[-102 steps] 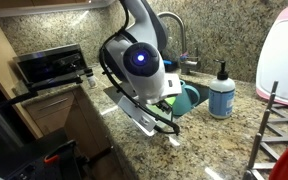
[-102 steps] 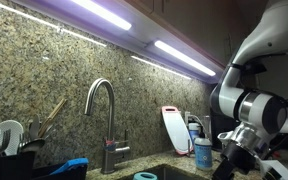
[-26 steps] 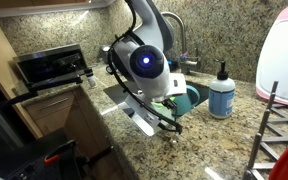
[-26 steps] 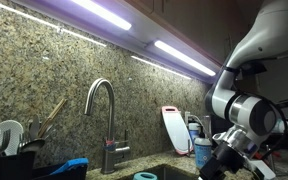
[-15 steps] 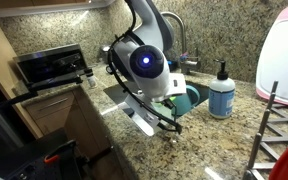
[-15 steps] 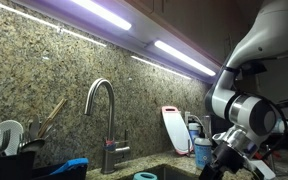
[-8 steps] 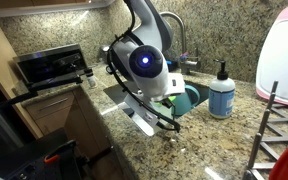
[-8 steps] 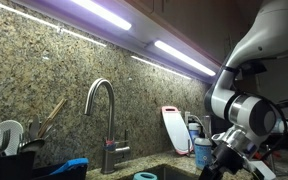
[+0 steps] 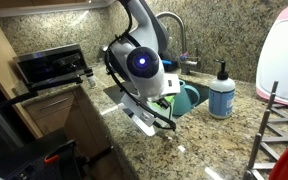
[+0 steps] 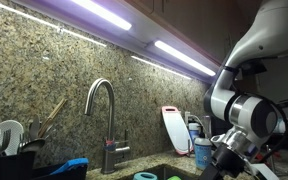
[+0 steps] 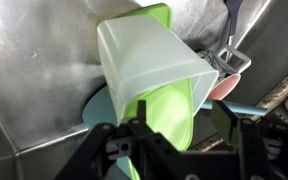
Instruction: Take the green lid from the sink and put it on the dish rack
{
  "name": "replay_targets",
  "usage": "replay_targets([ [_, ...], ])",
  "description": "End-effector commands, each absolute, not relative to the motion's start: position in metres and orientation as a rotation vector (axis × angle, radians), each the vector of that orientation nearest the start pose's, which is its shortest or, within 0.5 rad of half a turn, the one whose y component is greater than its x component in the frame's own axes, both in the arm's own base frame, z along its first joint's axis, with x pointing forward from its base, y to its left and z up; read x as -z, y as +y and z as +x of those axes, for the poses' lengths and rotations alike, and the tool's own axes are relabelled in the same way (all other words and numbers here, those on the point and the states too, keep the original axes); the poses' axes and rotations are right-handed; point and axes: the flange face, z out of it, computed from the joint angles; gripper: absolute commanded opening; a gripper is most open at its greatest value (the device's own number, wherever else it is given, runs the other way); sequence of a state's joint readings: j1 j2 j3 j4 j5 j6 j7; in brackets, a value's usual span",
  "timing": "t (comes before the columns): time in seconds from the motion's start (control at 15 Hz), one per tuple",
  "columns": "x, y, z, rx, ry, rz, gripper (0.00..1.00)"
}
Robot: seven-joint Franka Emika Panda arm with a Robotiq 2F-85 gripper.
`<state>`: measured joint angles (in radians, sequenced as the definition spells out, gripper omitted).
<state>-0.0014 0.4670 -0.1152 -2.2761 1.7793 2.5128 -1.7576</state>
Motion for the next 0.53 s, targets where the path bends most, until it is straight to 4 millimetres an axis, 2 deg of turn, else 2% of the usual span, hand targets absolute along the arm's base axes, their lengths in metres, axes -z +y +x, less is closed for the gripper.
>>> replay_targets([
  [0.0, -0.1342, -0.0606, 0.4819, 0.707, -0.016, -2.526, 0.99],
  [0.2, -0.1331, -0.0607, 0.4863, 0.695, -0.033, -2.53, 1.0],
  [0.47, -0.1308, -0.0535, 0.4786, 0.69, -0.041, -2.53, 1.0],
])
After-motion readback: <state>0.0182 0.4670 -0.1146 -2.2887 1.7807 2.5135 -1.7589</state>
